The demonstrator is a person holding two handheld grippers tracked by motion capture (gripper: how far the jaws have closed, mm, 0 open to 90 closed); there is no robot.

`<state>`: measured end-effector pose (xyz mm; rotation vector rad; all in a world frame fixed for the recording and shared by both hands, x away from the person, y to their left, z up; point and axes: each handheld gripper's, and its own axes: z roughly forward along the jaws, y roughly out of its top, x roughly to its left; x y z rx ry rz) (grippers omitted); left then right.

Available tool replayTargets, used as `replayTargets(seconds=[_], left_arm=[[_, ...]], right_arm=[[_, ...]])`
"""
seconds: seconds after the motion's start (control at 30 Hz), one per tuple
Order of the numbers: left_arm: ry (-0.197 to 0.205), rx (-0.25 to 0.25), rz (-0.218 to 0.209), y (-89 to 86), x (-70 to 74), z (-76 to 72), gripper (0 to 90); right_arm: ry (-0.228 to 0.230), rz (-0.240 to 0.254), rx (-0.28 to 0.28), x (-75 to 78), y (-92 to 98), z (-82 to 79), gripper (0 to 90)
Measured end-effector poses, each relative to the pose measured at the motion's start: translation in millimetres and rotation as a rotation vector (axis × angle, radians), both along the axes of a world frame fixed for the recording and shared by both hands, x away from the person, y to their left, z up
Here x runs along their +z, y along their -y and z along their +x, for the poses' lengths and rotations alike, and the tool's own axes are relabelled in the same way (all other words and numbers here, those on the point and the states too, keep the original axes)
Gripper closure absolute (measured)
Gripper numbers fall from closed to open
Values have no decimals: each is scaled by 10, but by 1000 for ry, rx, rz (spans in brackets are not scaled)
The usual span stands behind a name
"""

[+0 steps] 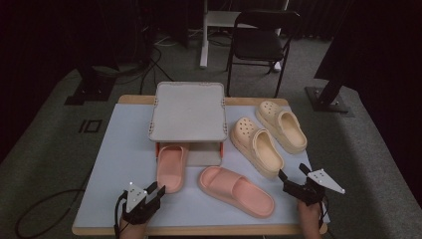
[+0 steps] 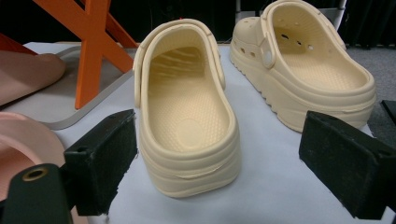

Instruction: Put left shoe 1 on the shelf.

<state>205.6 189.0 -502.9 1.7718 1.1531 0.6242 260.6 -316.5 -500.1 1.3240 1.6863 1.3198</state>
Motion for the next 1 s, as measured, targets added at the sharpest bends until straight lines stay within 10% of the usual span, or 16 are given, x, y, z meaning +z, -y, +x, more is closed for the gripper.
replayTargets(seconds=[1.0], left_arm=[[-19,-35,95,242,-128,-129,785]], right_arm=[[-6,19,-3,-7,49,-5,109]])
